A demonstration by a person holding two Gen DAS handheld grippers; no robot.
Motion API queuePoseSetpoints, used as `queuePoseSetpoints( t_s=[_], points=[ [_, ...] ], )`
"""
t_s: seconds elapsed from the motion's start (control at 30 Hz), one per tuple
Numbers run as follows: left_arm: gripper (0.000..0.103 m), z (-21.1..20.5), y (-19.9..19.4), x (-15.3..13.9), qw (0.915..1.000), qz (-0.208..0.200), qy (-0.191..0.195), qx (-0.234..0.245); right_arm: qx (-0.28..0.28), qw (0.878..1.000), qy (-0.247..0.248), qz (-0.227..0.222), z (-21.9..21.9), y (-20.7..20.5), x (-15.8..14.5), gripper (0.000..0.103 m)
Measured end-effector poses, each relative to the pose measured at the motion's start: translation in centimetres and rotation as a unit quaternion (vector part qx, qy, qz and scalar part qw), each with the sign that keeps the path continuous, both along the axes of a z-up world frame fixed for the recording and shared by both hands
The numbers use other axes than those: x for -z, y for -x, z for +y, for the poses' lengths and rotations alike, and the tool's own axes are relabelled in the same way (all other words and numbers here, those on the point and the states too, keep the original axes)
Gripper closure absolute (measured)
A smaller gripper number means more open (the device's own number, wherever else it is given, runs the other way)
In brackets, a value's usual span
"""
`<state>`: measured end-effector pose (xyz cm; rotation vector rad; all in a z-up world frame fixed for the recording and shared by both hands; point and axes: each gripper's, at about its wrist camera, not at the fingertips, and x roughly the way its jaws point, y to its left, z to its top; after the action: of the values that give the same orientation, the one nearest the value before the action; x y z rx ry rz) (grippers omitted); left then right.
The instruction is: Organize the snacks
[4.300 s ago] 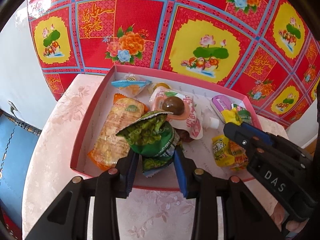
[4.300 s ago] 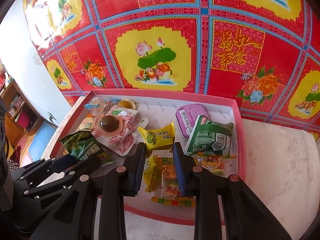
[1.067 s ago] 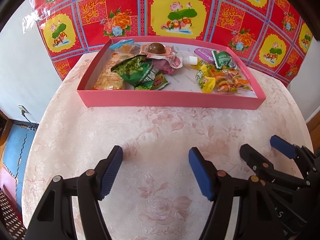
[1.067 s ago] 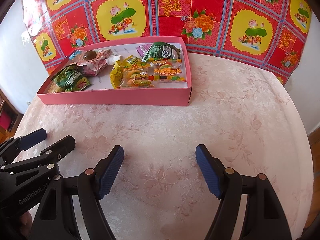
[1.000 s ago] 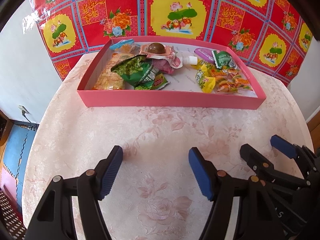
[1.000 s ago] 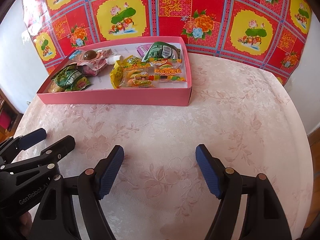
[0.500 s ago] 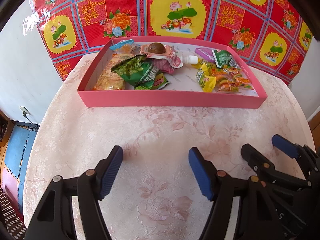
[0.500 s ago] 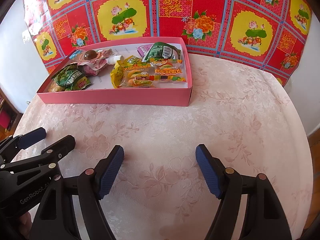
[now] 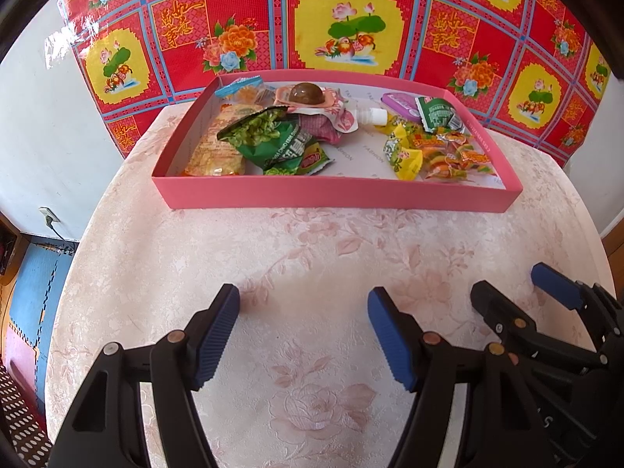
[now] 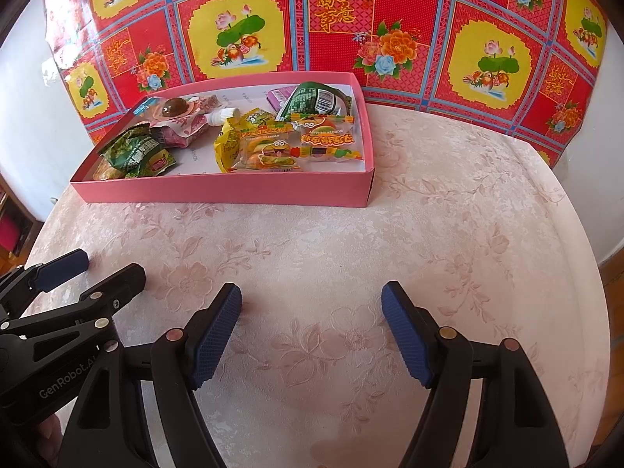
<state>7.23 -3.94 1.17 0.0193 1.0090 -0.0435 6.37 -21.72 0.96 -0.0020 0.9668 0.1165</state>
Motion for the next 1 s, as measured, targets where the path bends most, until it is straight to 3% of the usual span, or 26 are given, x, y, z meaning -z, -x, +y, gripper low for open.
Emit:
queuePoseSetpoints(
  t_s=[1.0],
  points=[
    [0.031, 0.18, 0.02, -0.03, 1.0, 0.0, 0.0, 0.0, -0.001, 1.0, 0.003, -0.002, 0.01, -0.05, -0.06, 0.027]
  ],
)
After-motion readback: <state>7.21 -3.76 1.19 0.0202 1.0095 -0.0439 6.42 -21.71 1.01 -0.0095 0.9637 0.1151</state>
